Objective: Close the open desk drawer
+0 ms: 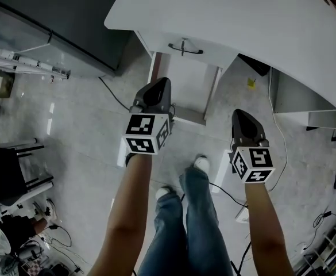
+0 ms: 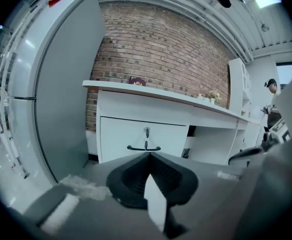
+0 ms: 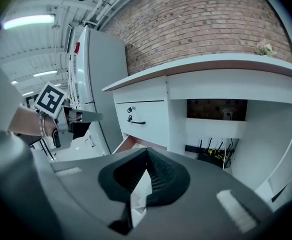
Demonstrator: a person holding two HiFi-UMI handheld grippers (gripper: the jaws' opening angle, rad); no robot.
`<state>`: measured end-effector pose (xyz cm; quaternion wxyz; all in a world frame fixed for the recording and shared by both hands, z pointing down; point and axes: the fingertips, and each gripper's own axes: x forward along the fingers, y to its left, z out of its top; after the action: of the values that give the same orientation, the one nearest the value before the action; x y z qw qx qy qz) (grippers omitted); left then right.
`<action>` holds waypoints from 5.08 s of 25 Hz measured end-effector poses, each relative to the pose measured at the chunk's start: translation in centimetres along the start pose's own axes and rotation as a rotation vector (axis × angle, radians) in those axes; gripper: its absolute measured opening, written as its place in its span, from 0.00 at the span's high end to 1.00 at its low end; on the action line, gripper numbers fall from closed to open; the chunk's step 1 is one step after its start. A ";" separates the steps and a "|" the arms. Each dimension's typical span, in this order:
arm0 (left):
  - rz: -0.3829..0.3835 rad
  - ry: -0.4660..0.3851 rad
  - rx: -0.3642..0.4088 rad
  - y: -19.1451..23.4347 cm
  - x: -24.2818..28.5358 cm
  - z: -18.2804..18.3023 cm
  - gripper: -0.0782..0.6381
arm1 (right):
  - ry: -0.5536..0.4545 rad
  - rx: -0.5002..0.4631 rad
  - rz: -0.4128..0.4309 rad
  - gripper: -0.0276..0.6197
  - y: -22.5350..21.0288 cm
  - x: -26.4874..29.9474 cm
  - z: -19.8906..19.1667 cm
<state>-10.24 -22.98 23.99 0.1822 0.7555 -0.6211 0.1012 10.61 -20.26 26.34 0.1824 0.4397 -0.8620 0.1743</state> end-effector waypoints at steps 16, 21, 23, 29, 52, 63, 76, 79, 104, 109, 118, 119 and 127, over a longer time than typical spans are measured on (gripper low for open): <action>-0.116 -0.104 0.101 0.9 -3.3 -7.7 0.90 | -0.133 -0.102 -0.073 0.96 4.3 1.2 -6.7; -0.113 -0.145 0.103 1.5 -1.6 -10.5 0.90 | -0.169 -0.098 -0.089 0.96 3.1 3.5 -9.0; -0.111 -0.165 0.107 1.7 -0.8 -11.2 0.90 | -0.183 -0.110 -0.089 0.96 2.8 4.4 -9.7; -0.126 -0.254 0.120 1.7 0.3 -11.9 0.90 | -0.247 -0.150 -0.088 0.96 2.3 6.4 -10.8; -0.144 -0.332 0.162 1.6 -1.7 -20.2 0.90 | -0.370 -0.142 -0.170 0.96 1.7 6.3 -15.6; -0.094 -0.209 0.102 1.1 -2.6 -27.0 0.73 | -0.320 -0.056 -0.197 0.96 1.2 5.5 -18.8; 0.006 -0.106 0.140 0.8 0.9 -29.0 0.72 | -0.313 -0.080 -0.177 0.96 2.6 5.4 -19.4; 0.028 -0.105 0.139 0.8 1.2 -29.0 0.72 | -0.313 -0.073 -0.173 0.96 2.4 5.4 -19.5; 0.040 -0.078 0.127 0.8 1.2 -28.3 0.78 | -0.313 -0.079 -0.178 0.96 1.3 5.0 -18.9; 0.039 -0.124 0.134 0.7 1.1 -26.0 0.78 | -0.312 -0.079 -0.179 0.96 0.7 5.0 -18.9; 0.038 -0.174 0.143 0.4 1.3 -23.1 0.78 | -0.312 -0.073 -0.185 0.96 -0.5 5.1 -18.7; 0.038 -0.180 0.144 0.4 1.4 -22.8 0.78 | -0.313 -0.074 -0.185 0.96 -0.6 5.1 -18.7; 0.030 -0.222 0.147 0.4 1.9 -20.4 0.78 | -0.315 -0.077 -0.181 0.96 -0.8 5.7 -18.2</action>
<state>-8.77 -16.61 43.41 0.0551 0.7640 -0.6396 0.0651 11.05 -16.29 44.98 0.0768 0.5302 -0.8427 0.0530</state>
